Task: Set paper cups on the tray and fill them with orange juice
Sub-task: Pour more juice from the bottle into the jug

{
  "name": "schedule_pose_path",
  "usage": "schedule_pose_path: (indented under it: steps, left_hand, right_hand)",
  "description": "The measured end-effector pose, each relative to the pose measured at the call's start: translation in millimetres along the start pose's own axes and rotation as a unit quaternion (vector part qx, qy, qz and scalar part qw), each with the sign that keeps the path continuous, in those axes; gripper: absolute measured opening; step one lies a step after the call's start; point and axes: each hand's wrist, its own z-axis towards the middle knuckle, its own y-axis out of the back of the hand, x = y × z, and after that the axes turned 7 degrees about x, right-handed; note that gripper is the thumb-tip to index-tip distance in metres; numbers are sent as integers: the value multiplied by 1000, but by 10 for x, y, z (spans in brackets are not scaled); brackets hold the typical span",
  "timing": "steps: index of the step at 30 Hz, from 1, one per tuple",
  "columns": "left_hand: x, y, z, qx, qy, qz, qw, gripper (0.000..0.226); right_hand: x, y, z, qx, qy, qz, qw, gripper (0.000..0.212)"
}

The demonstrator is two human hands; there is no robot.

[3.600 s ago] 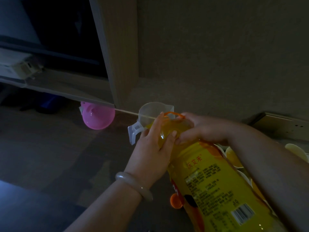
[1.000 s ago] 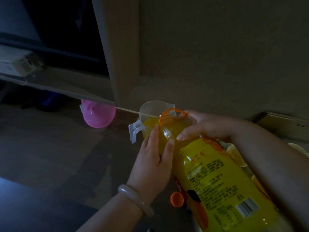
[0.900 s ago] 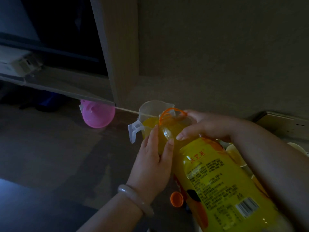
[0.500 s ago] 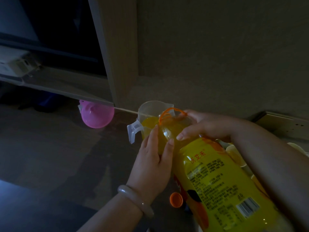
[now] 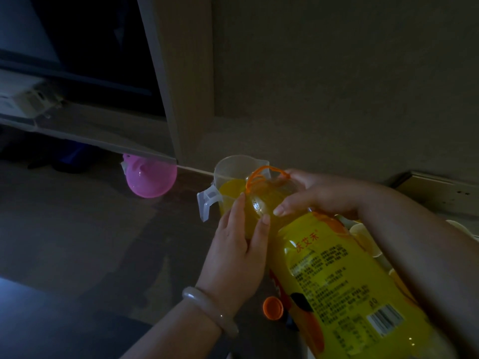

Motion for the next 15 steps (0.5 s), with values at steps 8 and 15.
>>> schedule_pose_path:
  steps: [8, 15]
  left_hand:
    - [80, 7, -2, -5, -17, -8, 1000, 77]
    - [102, 125, 27, -60, -50, 12, 997, 63]
  right_hand:
    - [-54, -63, -58, -10, 19, 46, 999, 129]
    - [29, -100, -261, -38, 100, 104, 989, 94]
